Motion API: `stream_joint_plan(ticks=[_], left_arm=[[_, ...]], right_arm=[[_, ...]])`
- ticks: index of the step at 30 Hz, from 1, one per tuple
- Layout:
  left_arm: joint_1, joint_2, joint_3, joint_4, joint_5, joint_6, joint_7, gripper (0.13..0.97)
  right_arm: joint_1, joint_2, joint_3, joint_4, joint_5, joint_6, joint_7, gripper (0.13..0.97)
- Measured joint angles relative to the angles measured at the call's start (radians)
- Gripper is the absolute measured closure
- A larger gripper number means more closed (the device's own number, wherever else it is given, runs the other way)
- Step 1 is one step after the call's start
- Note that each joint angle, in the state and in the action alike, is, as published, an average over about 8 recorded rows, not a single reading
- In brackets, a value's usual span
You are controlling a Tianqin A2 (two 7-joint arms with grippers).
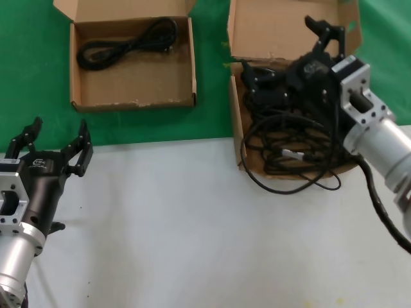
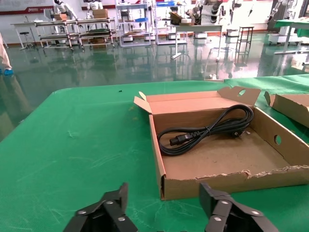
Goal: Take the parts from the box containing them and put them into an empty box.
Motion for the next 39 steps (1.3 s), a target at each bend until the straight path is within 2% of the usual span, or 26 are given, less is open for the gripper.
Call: stream_joint_plan(ticks=[15, 19, 27, 39], left_arm=[[0.003, -0.001, -0.002, -0.001, -0.004, -0.003, 0.001, 0.323], [0.004, -0.001, -0.003, -0.001, -0.005, -0.004, 0.002, 0.323], [0.006, -0.001, -0.004, -0.001, -0.006, -0.005, 0.002, 0.197], [0.009, -0.002, -0.006, -0.002, -0.009, -0.008, 0.003, 0.136]], right_arm=[[-0.155, 0.004, 0.04, 0.068, 0.03, 0.096, 0.057, 0.129], [-0.196, 0.005, 0.051, 0.086, 0.038, 0.121, 0.072, 0.129], [-0.279, 0.008, 0.072, 0.122, 0.054, 0.172, 0.102, 0.129], [-0.403, 0.011, 0.104, 0.177, 0.079, 0.249, 0.147, 0.129]])
